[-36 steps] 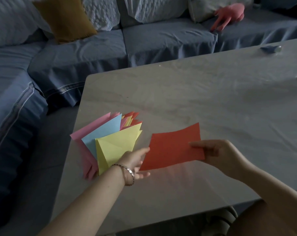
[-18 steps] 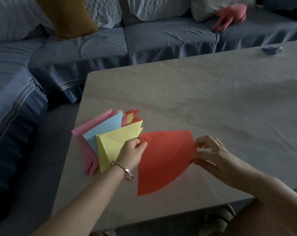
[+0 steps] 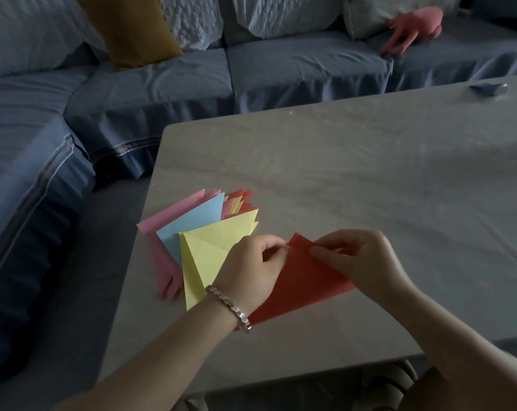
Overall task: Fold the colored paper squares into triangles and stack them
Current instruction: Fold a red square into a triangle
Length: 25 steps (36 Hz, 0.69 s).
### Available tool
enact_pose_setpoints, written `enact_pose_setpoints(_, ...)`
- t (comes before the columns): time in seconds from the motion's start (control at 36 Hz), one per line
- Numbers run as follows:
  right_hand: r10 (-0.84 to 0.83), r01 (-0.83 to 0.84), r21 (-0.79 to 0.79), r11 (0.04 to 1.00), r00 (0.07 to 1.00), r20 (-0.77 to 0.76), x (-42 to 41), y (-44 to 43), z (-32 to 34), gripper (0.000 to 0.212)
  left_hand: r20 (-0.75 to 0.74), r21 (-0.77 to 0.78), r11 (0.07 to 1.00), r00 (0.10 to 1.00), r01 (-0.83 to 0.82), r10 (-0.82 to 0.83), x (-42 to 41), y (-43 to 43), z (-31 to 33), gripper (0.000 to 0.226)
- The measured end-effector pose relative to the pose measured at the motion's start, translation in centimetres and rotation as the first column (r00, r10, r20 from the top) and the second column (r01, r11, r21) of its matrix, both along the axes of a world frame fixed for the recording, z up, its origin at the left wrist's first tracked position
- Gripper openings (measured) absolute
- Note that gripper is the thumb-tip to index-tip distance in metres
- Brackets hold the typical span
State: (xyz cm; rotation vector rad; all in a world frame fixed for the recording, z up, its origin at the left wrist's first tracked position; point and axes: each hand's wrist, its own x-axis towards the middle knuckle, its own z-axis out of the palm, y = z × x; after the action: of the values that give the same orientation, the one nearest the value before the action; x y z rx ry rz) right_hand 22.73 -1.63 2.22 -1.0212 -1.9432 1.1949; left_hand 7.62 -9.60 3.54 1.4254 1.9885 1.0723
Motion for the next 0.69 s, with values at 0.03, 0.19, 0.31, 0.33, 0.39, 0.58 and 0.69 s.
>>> enact_pose_setpoints(0.03,-0.016,0.016,-0.011,1.0,1.0,-0.012,0.0,-0.2,0.1,0.022,0.001,0.009,1.0,1.0,-0.006,0.006,0.1,-0.2,0.1,0.017)
enact_pose_setpoints(0.19,-0.096,0.095,-0.031,0.995,0.994,-0.043,-0.4,-0.9,0.6,0.029,-0.002,0.105,0.989,0.995,-0.104,0.104,1.0,-0.9,0.3,0.016)
enact_pose_setpoints(0.31,-0.106,0.102,-0.054,0.993,0.992,-0.074,-0.6,-1.3,1.0,0.022,0.007,0.165,0.971,0.985,-0.173,0.175,1.3,-1.0,0.3,0.016)
enact_pose_setpoints(0.33,-0.109,0.104,-0.062,0.993,0.99,-0.086,-0.5,-1.3,1.1,0.021,0.009,0.177,0.967,0.983,-0.183,0.185,1.4,-1.1,0.3,0.016)
enact_pose_setpoints(0.39,-0.106,0.092,-0.102,0.991,0.985,-0.133,-0.6,-1.5,1.2,0.02,0.001,0.206,0.96,0.981,-0.19,0.194,1.5,-1.2,0.4,0.015)
enact_pose_setpoints(0.58,-0.09,0.068,-0.131,0.989,0.981,-0.172,-0.7,-2.1,1.8,0.02,-0.014,0.253,0.949,0.981,-0.186,0.196,1.5,-1.5,0.8,0.015)
enact_pose_setpoints(0.69,-0.097,0.072,-0.132,0.989,0.977,-0.19,-0.8,-2.3,2.1,0.022,-0.027,0.294,0.941,0.982,-0.169,0.185,1.4,-1.6,0.9,0.016)
